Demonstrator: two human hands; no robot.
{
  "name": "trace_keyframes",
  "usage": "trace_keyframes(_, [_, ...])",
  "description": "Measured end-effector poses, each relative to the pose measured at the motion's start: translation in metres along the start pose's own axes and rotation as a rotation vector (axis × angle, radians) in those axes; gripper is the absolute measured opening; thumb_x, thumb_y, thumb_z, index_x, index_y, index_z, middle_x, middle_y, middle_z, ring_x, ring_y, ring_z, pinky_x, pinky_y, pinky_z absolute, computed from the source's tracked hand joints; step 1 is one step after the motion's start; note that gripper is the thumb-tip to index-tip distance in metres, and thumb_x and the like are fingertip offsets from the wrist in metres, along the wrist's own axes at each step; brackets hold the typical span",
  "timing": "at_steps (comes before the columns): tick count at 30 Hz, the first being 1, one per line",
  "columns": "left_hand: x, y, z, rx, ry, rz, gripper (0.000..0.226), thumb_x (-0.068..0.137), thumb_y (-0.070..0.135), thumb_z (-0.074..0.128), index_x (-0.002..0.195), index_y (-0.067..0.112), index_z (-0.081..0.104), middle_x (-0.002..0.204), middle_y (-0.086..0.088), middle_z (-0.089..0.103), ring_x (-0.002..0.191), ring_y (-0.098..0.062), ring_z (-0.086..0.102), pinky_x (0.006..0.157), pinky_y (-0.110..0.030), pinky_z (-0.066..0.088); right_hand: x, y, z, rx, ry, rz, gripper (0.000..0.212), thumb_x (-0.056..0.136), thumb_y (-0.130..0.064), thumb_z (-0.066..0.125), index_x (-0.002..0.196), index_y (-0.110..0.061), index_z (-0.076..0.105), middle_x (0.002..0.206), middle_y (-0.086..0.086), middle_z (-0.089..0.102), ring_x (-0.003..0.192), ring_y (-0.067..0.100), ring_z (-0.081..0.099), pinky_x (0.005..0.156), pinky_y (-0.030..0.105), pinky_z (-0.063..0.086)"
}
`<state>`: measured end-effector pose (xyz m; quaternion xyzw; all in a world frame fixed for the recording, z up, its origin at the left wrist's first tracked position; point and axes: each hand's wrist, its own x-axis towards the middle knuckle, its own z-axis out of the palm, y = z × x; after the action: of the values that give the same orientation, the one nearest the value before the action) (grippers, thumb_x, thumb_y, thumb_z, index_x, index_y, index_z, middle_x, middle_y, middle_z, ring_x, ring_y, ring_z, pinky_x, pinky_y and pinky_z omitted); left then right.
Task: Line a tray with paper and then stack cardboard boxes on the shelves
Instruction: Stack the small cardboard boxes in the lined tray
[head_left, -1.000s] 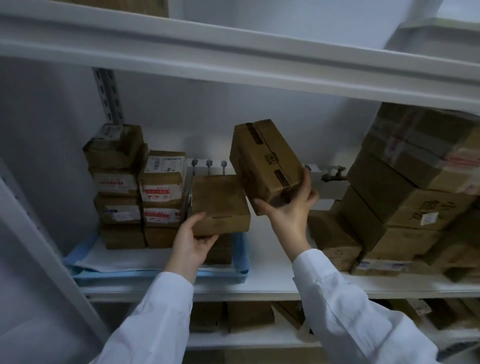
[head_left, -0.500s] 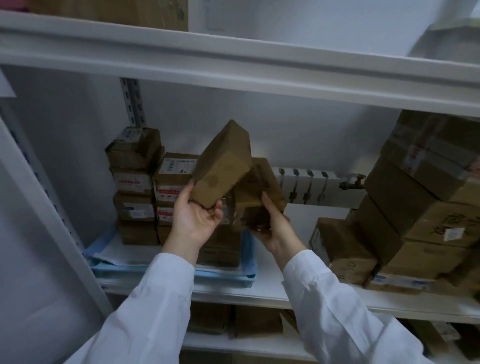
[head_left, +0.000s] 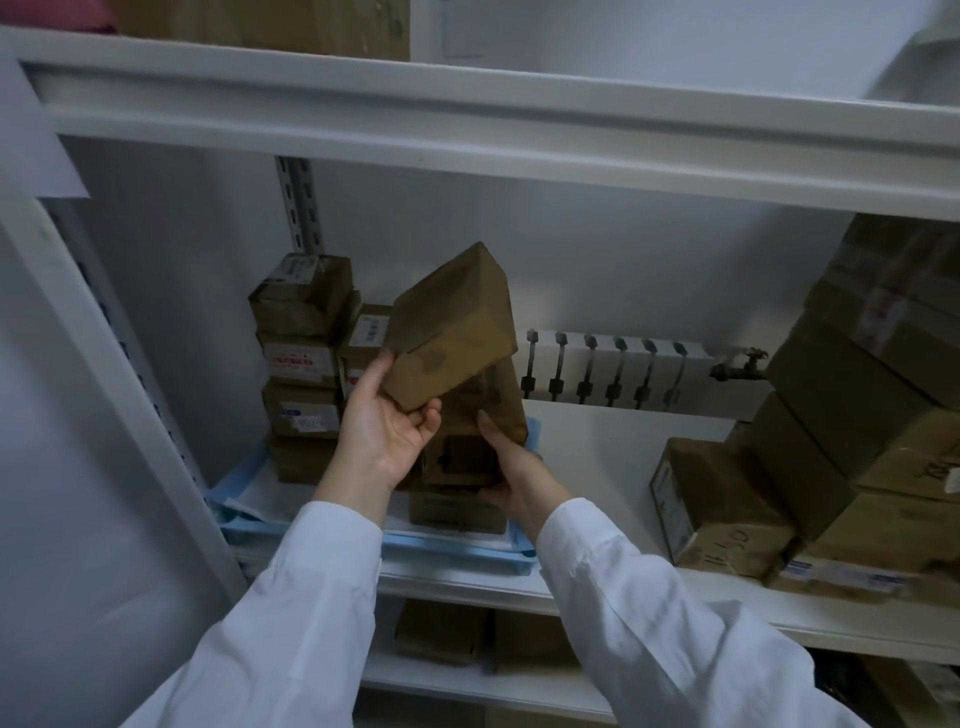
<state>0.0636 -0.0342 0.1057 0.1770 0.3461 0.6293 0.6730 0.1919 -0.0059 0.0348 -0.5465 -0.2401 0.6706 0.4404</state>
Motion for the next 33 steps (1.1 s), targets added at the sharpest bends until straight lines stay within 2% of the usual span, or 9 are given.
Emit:
trace_keyframes(8, [0.004,-0.001,0.002,0.169,-0.003,-0.041,0.044,0.086,0.038,0.061,0.122,0.014,0.052,0.107,-0.012,0.061,0.080,-0.022,0.059,0.053,-0.022,0.052,-0.007,0.002,0.000,-0.107,-0.070,0.155,0.085,0.064,-0.064,0.072,0.131,-0.019,0.046,0.124,0.013,0.059,0.113,0.036,0.055,0.098,0.048,0.046])
trace_keyframes(10, [0.005,-0.003,0.002,0.197,-0.011,-0.074,0.042,0.085,0.035,0.062,0.121,0.014,0.051,0.108,-0.013,0.061,0.083,-0.023,0.060,0.054,-0.022,0.054,-0.011,-0.007,-0.001,-0.113,-0.027,0.092,0.068,0.073,-0.070,0.060,0.117,-0.018,0.054,0.111,0.014,0.062,0.099,0.032,0.060,0.092,0.042,0.050])
trace_keyframes(15, [0.011,-0.011,0.000,0.310,0.004,-0.125,0.028,0.085,0.030,0.065,0.105,0.017,0.052,0.108,-0.013,0.058,0.090,-0.026,0.059,0.071,-0.027,0.050,-0.013,-0.037,-0.017,0.139,0.243,-0.254,0.066,0.094,-0.060,0.029,0.143,-0.016,0.036,0.135,0.011,0.049,0.118,0.030,0.050,0.103,0.042,0.037])
trace_keyframes(20, [0.020,-0.014,-0.004,0.377,0.078,-0.104,0.044,0.083,0.031,0.067,0.117,0.018,0.043,0.114,-0.012,0.054,0.098,-0.028,0.057,0.067,-0.026,0.052,-0.028,-0.050,-0.012,0.014,0.046,-0.377,0.027,0.098,-0.036,0.041,0.108,-0.016,0.057,0.100,0.000,0.061,0.091,0.016,0.057,0.077,0.027,0.046])
trace_keyframes(22, [0.024,-0.013,-0.004,0.393,0.119,-0.082,0.045,0.082,0.034,0.068,0.114,0.019,0.041,0.116,-0.011,0.051,0.105,-0.030,0.054,0.074,-0.030,0.053,-0.029,-0.048,-0.006,-0.040,0.047,-0.351,0.018,0.097,-0.025,0.046,0.108,-0.017,0.057,0.111,0.006,0.062,0.091,0.017,0.057,0.076,0.027,0.047])
trace_keyframes(24, [0.028,-0.013,-0.005,0.445,0.150,-0.052,0.046,0.080,0.039,0.068,0.112,0.020,0.040,0.116,-0.008,0.049,0.104,-0.028,0.053,0.083,-0.034,0.053,-0.025,-0.044,-0.003,-0.033,0.056,-0.345,0.027,0.096,-0.021,0.049,0.122,-0.016,0.053,0.117,0.007,0.061,0.091,0.018,0.057,0.075,0.027,0.048])
trace_keyframes(26, [0.030,-0.014,-0.006,0.577,0.199,-0.022,0.045,0.080,0.047,0.065,0.108,0.020,0.042,0.109,-0.005,0.050,0.092,-0.023,0.055,0.088,-0.036,0.053,-0.026,-0.042,-0.004,-0.002,0.047,-0.352,0.031,0.096,-0.018,0.048,0.127,-0.018,0.050,0.103,0.000,0.060,0.084,0.014,0.056,0.075,0.028,0.049])
trace_keyframes(29, [0.032,-0.016,-0.013,0.860,0.283,0.015,0.047,0.082,0.062,0.053,0.095,0.016,0.051,0.084,-0.005,0.053,0.071,-0.018,0.052,0.071,-0.030,0.050,-0.024,-0.042,-0.004,-0.011,0.009,-0.321,0.034,0.097,-0.017,0.045,0.131,-0.021,0.045,0.091,-0.006,0.054,0.080,0.013,0.053,0.076,0.032,0.050])
trace_keyframes(33, [0.033,-0.018,-0.017,0.787,0.279,0.037,0.058,0.084,0.058,0.052,0.121,0.014,0.050,0.114,-0.009,0.057,0.091,-0.025,0.059,0.068,-0.029,0.053,-0.027,-0.042,0.002,-0.109,-0.025,-0.290,0.043,0.098,-0.027,0.047,0.140,-0.023,0.039,0.122,0.004,0.056,0.095,0.021,0.057,0.083,0.036,0.049])
